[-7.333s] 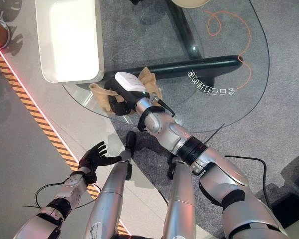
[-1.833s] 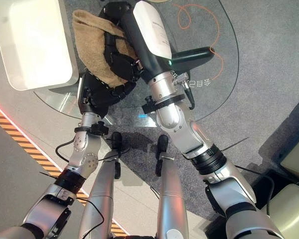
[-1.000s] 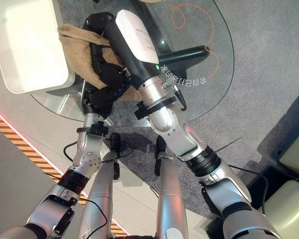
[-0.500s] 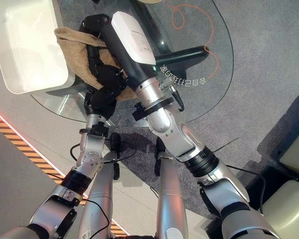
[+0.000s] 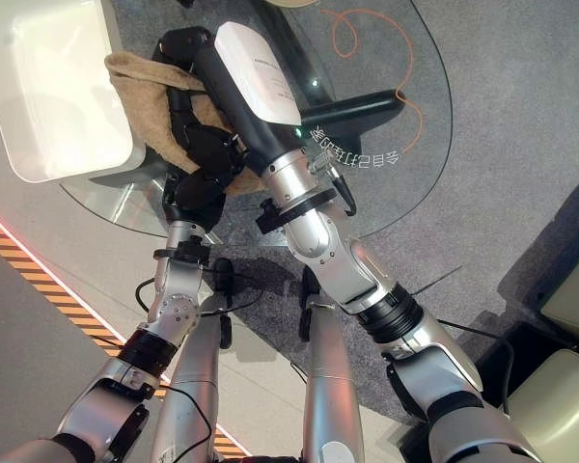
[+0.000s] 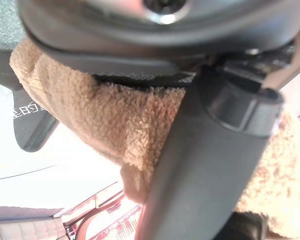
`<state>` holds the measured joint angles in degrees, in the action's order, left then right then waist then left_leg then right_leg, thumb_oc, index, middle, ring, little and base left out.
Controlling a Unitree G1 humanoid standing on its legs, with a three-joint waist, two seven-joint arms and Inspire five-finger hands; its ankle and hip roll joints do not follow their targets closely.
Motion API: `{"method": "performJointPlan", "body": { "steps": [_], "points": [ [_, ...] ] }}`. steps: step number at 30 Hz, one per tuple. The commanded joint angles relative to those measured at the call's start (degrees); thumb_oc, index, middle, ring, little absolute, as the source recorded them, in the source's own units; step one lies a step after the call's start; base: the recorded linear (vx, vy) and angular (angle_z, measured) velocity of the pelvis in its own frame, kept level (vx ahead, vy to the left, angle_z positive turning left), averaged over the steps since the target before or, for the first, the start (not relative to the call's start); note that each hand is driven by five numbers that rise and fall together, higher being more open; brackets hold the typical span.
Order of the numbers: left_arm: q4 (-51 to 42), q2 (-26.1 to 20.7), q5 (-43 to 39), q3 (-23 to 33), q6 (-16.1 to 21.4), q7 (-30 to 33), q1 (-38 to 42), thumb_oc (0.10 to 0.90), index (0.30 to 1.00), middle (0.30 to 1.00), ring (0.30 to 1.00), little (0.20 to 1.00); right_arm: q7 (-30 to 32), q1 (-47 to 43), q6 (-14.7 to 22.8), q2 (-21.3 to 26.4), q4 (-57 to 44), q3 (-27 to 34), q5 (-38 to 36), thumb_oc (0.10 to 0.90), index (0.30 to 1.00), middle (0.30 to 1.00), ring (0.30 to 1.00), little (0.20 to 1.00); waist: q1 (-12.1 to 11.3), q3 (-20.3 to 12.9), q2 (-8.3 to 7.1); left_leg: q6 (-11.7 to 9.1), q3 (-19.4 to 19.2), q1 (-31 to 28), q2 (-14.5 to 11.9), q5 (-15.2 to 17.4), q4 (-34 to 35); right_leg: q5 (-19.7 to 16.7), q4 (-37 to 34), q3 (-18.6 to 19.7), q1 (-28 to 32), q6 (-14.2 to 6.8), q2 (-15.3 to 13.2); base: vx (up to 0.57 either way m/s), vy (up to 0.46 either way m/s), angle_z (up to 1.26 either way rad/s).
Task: Wipe the table with a cloth and put it in the basket.
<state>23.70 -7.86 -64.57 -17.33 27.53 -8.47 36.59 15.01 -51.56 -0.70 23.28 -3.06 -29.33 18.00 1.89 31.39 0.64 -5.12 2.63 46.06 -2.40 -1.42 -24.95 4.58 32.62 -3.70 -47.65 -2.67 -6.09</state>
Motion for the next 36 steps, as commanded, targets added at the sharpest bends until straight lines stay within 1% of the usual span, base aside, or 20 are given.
{"method": "performJointPlan", "body": {
  "steps": [1,18,23,30,36],
  "points": [
    [-9.1,1.4,2.2,-0.6,3.4,-4.1,5.0,0.1,0.3,0.3,0.3,0.2,4.8,-7.1,5.7,-3.6,-12.6,4.8,1.0,0.8,0.9,0.9,0.9,0.9,-1.0,-1.6,-0.89,4.9,-5.1,-3.7,5.4,4.6,0.4,1.7,-1.0,-3.6,2.4,1.2,5.5,0.0,0.0,0.0],
    [-8.9,1.3,1.9,-0.1,4.7,-4.3,4.1,0.1,0.3,0.3,0.3,0.2,8.0,-7.4,5.7,-2.7,-12.8,6.4,0.7,0.8,0.9,0.9,0.9,0.9,-1.1,-1.6,-0.87,4.8,-5.4,-4.0,5.1,4.5,0.6,1.8,-0.9,-4.3,2.7,1.3,5.3,0.0,0.0,0.0],
    [-9.0,1.1,1.5,0.1,4.8,-4.4,3.9,0.1,0.3,0.3,0.3,0.2,9.6,-7.1,6.6,-2.3,-12.4,7.1,0.5,0.8,0.9,0.9,0.9,0.9,-1.1,-1.6,-0.86,4.8,-5.6,-4.0,5.0,4.6,0.7,1.8,-1.0,-4.5,2.7,1.3,5.1,0.0,0.0,0.0],
    [-8.7,1.4,1.0,0.5,5.5,-4.8,3.9,0.1,0.3,0.3,0.3,0.2,10.1,-7.1,6.7,-2.2,-12.5,7.8,0.3,0.8,0.9,0.9,0.9,0.9,-1.0,-1.6,-0.82,4.8,-5.7,-3.9,5.0,4.6,0.7,1.8,-1.0,-4.4,2.6,1.4,5.2,0.0,0.0,0.0],
    [-8.8,1.1,0.5,0.9,5.9,-5.0,3.8,0.1,0.3,0.3,0.3,0.2,11.8,-6.9,6.8,-1.9,-12.5,8.3,0.4,0.8,0.9,0.9,0.9,0.9,-1.0,-1.6,-0.74,4.8,-5.8,-3.9,4.9,4.5,0.7,1.8,-1.0,-4.6,2.5,1.4,5.0,0.0,0.003,-0.02]
  ]
}}
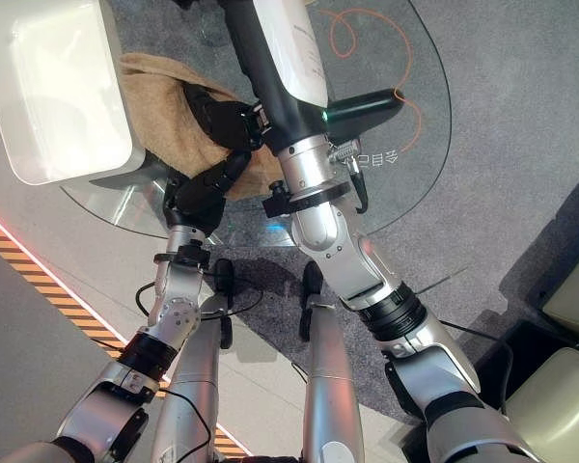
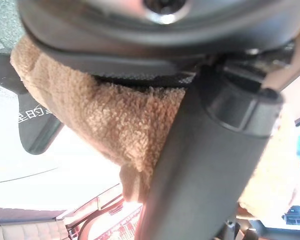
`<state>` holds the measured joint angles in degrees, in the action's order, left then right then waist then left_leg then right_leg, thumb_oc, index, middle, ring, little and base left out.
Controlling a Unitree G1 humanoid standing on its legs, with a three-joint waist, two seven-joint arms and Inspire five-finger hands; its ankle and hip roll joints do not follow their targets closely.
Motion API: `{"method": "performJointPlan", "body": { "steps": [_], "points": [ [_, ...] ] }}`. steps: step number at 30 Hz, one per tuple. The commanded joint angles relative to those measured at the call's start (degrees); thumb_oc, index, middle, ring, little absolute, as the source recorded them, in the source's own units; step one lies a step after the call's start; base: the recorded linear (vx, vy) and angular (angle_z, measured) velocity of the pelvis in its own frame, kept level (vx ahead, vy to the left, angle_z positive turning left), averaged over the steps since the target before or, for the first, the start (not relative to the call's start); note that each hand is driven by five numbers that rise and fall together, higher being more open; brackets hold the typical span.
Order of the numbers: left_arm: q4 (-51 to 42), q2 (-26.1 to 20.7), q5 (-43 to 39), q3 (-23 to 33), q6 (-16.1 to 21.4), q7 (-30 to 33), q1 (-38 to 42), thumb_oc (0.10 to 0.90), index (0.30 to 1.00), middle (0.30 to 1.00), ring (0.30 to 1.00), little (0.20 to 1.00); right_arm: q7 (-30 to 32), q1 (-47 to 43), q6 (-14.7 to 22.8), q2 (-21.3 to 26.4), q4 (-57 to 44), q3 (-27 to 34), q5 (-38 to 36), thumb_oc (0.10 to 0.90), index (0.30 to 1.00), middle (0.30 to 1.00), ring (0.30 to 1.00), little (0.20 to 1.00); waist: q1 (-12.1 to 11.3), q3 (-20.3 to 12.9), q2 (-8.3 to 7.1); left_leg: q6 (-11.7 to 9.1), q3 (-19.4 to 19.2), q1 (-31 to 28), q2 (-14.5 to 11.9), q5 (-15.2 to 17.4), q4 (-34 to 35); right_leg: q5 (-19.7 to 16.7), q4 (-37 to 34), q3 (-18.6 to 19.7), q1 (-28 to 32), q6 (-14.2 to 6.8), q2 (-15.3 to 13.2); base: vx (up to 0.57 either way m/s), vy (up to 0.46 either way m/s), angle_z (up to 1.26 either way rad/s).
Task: Wipe the table with a cloth and put it in the basket.
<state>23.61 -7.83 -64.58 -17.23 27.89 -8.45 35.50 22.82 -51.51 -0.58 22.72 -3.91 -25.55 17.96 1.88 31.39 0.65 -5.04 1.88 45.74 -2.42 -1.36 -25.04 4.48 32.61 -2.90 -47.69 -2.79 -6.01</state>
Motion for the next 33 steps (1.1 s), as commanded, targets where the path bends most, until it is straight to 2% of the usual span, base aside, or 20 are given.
{"method": "performJointPlan", "body": {
  "steps": [1,7,14,28,33],
  "points": [
    [-8.9,1.0,0.5,0.9,5.5,-4.9,4.9,0.1,0.3,0.3,0.3,0.2,4.4,-6.9,6.7,-1.2,-11.7,4.7,0.4,0.8,0.9,0.9,0.9,0.9,-1.0,-1.6,-0.74,4.7,-5.1,-3.5,4.9,4.5,0.7,1.9,-1.0,-5.5,2.6,1.5,4.9,0.0,0.0,0.0],
    [-8.7,0.3,-0.3,1.6,5.9,-5.9,4.6,0.1,0.3,0.3,0.3,0.2,6.9,-6.4,6.5,-0.4,-11.3,5.8,0.4,0.8,0.9,0.9,0.9,0.9,-0.8,-1.6,-0.7,4.7,-5.2,-3.5,4.8,4.6,0.6,2.0,-1.0,-5.4,2.6,1.5,4.9,0.0,0.0,0.0],
    [-11.0,-1.7,-0.8,4.0,6.8,-7.4,4.5,0.1,0.3,0.3,0.3,0.2,13.0,-4.5,6.1,1.8,-8.9,8.8,0.4,0.8,0.9,0.9,0.9,0.9,-0.6,-1.6,-0.73,4.7,-5.4,-3.8,4.5,4.9,0.6,2.1,-0.9,-5.3,2.7,1.6,4.9,0.0,0.0,0.0],
    [-14.8,-6.2,0.1,9.2,7.1,-6.0,5.0,0.1,0.3,0.3,0.3,0.2,20.6,0.6,6.7,5.9,-4.4,14.6,-1.0,0.8,0.9,0.9,0.9,0.9,0.2,-1.6,-0.41,4.5,-5.6,-3.8,4.2,5.3,0.4,2.6,-0.6,-4.8,2.7,1.6,5.0,0.0,0.0,0.0],
    [-15.2,-7.8,0.0,11.1,8.4,-5.9,5.4,0.1,0.3,0.3,0.3,0.2,23.9,3.0,7.1,6.8,-2.6,16.4,-1.8,0.8,0.9,0.9,0.9,0.9,0.5,-1.6,-0.36,4.5,-5.7,-3.7,4.0,5.5,0.3,2.8,-0.5,-4.7,2.5,1.6,4.9,0.0,0.0,0.0]
  ]
}}
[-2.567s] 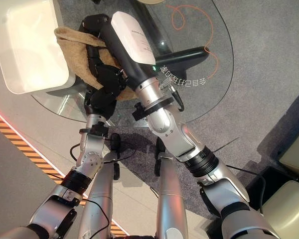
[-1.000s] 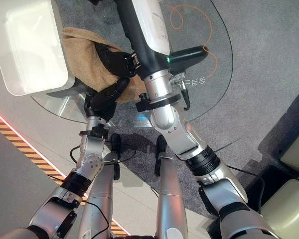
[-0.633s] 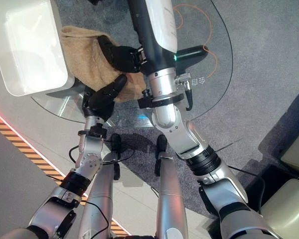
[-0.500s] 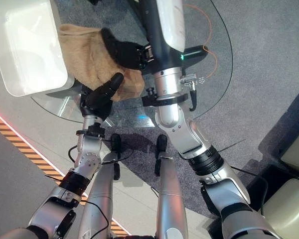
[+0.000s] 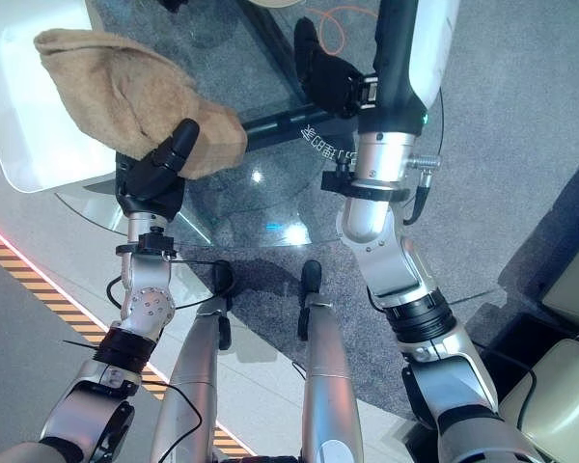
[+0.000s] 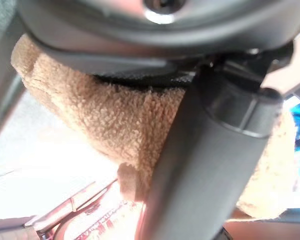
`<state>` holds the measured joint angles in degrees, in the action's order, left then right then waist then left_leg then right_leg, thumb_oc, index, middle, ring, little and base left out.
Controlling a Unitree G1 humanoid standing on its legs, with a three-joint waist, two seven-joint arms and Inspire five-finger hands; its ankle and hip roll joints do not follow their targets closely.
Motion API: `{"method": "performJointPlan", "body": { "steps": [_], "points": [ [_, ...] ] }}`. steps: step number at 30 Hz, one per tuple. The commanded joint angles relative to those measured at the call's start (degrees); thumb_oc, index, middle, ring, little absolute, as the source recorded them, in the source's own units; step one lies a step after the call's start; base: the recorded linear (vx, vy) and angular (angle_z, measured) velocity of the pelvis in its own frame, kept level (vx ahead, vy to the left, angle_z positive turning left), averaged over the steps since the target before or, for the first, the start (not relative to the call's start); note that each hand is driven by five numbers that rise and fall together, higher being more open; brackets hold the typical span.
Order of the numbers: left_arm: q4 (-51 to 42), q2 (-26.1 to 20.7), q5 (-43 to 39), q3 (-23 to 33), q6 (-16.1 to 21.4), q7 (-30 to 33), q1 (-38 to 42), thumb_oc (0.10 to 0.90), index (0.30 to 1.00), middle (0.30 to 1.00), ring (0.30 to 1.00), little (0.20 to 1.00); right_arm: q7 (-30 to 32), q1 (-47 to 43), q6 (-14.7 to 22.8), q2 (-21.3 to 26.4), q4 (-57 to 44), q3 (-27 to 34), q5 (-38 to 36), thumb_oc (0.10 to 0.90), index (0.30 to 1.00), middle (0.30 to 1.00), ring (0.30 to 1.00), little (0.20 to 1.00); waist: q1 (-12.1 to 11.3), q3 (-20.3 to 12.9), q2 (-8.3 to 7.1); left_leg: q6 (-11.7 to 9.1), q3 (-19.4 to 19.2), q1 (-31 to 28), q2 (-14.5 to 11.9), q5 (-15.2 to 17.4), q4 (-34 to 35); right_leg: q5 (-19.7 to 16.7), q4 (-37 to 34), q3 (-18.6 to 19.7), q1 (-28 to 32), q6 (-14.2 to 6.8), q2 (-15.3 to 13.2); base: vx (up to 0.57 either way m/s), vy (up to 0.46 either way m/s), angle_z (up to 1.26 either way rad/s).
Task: Wipe the table with a cloth and put it in the basket.
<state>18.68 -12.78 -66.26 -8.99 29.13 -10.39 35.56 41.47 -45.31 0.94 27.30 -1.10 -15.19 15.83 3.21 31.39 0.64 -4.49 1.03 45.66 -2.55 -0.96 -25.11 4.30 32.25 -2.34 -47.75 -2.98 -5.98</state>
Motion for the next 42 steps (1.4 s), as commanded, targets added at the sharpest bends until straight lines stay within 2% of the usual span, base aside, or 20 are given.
{"method": "performJointPlan", "body": {
  "steps": [1,13,26,31,37,42],
  "points": [
    [-10.4,-3.2,1.8,3.4,7.4,-3.9,5.4,0.1,0.3,0.3,0.3,0.2,5.7,-2.6,5.6,2.3,-5.0,6.6,0.0,0.8,0.9,0.9,0.9,0.9,-0.8,-1.6,-0.39,4.0,-4.9,-3.7,4.1,5.2,0.5,3.0,-0.2,-5.2,2.7,1.8,4.9,0.0,0.0,0.0],
    [-9.6,-6.7,2.0,8.6,11.2,-1.6,6.5,0.1,0.3,0.3,0.3,0.2,8.2,2.3,4.3,3.2,0.3,8.8,-3.2,0.8,0.9,0.9,0.9,0.9,-0.6,-1.6,0.08,3.7,-5.0,-3.8,3.9,5.2,1.1,3.6,-0.6,-5.0,2.8,1.8,4.9,0.0,0.001,-0.01],
    [-2.0,-10.8,1.8,13.9,16.9,3.8,3.9,0.1,0.3,0.3,0.3,0.2,11.3,8.6,7.7,2.8,11.9,12.5,-15.4,0.8,0.9,0.9,0.9,0.9,-1.0,-1.6,1.11,3.4,-4.9,-3.2,3.6,5.6,1.0,4.8,0.1,-5.2,2.2,2.1,4.7,0.0,0.0,0.0],
    [0.4,-12.0,1.3,14.8,17.7,5.1,3.6,0.1,0.3,0.3,0.3,0.2,12.3,9.3,9.1,3.3,16.3,12.7,-16.8,0.8,0.9,0.9,0.9,0.9,-1.2,-1.6,1.4,3.4,-4.8,-3.1,3.6,5.7,1.0,5.0,0.2,-5.3,2.1,2.2,4.6,0.0,0.002,-0.05],
    [6.6,-16.9,1.2,16.0,18.9,10.0,4.9,0.1,0.3,0.3,0.3,0.2,12.1,7.7,10.6,5.6,23.8,12.4,-21.9,0.8,0.9,0.9,0.9,0.9,-1.2,-1.6,1.4,3.2,-4.8,-2.7,3.4,5.7,0.6,5.2,0.5,-5.4,1.9,2.5,4.8,0.0,0.0,0.0],
    [9.5,-19.0,0.1,16.2,19.9,12.0,5.8,0.1,0.3,0.3,0.3,0.2,12.6,7.2,11.6,6.7,28.8,11.9,-23.7,0.8,0.9,0.9,0.9,0.9,-1.3,-1.6,1.35,3.1,-4.7,-2.3,3.2,5.8,0.2,5.3,0.7,-5.3,1.5,2.6,4.8,0.0,0.0,0.0]
  ]
}}
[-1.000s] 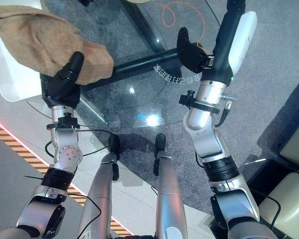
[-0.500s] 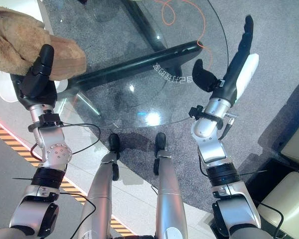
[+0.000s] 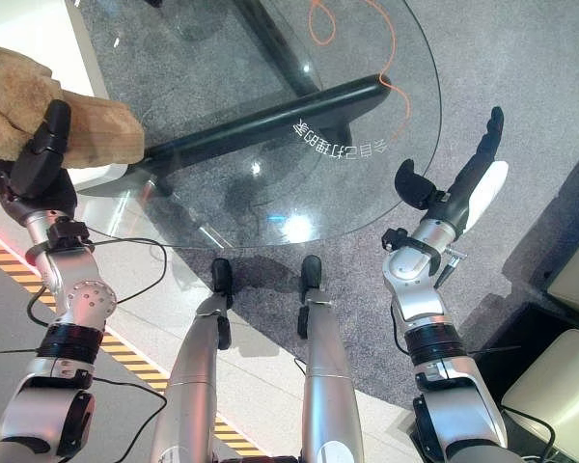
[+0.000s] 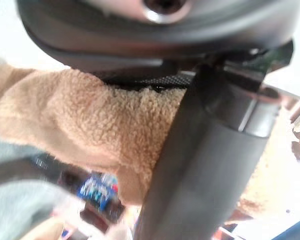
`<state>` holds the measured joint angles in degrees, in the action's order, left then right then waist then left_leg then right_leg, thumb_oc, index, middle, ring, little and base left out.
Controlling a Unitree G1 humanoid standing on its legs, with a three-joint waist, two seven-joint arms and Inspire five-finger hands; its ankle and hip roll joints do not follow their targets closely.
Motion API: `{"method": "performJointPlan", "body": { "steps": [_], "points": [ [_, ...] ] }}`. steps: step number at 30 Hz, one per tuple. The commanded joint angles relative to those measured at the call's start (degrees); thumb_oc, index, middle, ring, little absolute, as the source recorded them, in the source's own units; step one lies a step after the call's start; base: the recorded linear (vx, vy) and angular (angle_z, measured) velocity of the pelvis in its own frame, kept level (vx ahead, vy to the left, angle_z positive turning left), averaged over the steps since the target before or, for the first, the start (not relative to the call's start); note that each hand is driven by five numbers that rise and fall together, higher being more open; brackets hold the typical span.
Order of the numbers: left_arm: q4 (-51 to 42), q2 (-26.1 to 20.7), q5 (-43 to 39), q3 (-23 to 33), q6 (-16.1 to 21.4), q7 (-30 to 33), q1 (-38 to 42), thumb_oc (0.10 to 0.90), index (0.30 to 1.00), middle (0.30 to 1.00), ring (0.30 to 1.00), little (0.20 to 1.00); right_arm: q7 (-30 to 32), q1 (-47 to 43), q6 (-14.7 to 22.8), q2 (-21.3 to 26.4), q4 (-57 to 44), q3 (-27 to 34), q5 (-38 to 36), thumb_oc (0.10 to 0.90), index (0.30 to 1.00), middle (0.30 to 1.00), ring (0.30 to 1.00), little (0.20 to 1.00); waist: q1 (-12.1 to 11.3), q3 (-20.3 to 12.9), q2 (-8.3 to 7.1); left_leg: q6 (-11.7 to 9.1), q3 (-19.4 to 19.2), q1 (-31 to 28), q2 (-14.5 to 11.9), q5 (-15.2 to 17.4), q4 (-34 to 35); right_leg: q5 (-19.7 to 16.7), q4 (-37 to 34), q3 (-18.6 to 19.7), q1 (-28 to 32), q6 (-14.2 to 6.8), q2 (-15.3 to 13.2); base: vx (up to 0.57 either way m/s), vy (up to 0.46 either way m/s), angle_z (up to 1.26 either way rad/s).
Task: Wipe the table with a cloth and put it in the basket.
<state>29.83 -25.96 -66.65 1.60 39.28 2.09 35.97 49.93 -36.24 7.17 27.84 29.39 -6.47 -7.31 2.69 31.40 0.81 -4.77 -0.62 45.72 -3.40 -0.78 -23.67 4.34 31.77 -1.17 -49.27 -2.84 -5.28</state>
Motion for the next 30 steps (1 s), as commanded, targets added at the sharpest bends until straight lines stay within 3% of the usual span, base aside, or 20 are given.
{"method": "performJointPlan", "body": {
  "steps": [1,9,17,24,30],
  "points": [
    [-1.5,-5.9,0.3,5.6,9.9,-0.5,5.4,0.1,0.3,0.3,0.3,0.2,4.1,-1.9,5.5,6.2,-1.4,3.1,-0.8,0.8,0.9,0.9,0.9,0.9,-0.8,-1.6,1.17,3.4,-3.1,-2.3,4.1,5.6,-1.2,5.3,1.2,-6.5,3.0,2.5,4.1,0.0,0.0,0.0],
    [2.4,-9.3,2.4,6.1,10.8,6.3,7.1,0.1,0.3,0.3,0.3,0.2,2.6,-2.2,7.0,6.9,5.5,2.1,-5.2,0.8,0.9,0.9,0.9,0.9,-0.9,-1.6,1.14,3.3,-2.8,-1.8,3.9,5.8,-1.5,5.3,1.3,-6.6,2.6,2.6,4.2,0.0,0.0,0.0],
    [7.7,-13.1,6.7,4.8,10.0,12.7,10.0,0.1,0.3,0.3,0.3,0.2,-2.5,-4.2,5.6,7.2,12.4,-1.0,-11.2,0.8,0.9,0.9,0.9,0.9,-0.9,-1.6,1.09,3.1,-2.7,-1.1,3.7,5.9,-2.2,5.4,1.3,-6.6,2.1,2.7,4.2,0.0,0.0,0.0],
    [12.1,-16.5,10.9,2.7,7.9,18.3,13.8,0.1,0.3,0.3,0.3,0.2,-7.3,-4.5,6.5,6.8,21.3,-2.8,-14.9,0.8,0.9,0.9,0.9,0.9,-0.8,-1.6,1.13,3.0,-2.7,-1.0,3.4,6.2,-2.4,5.5,1.3,-6.5,2.0,2.8,4.2,0.0,0.0,0.0],
    [16.4,-20.2,19.1,0.2,4.5,28.1,17.0,0.1,0.3,0.3,0.3,0.2,-10.6,-4.2,7.9,6.5,28.7,-3.9,-16.4,0.8,0.9,0.9,0.9,0.9,-0.7,-1.6,1.31,3.2,-2.8,-1.0,3.2,6.4,-2.9,5.5,1.3,-6.3,2.1,2.8,4.4,0.0,0.0,0.0]
  ]
}}
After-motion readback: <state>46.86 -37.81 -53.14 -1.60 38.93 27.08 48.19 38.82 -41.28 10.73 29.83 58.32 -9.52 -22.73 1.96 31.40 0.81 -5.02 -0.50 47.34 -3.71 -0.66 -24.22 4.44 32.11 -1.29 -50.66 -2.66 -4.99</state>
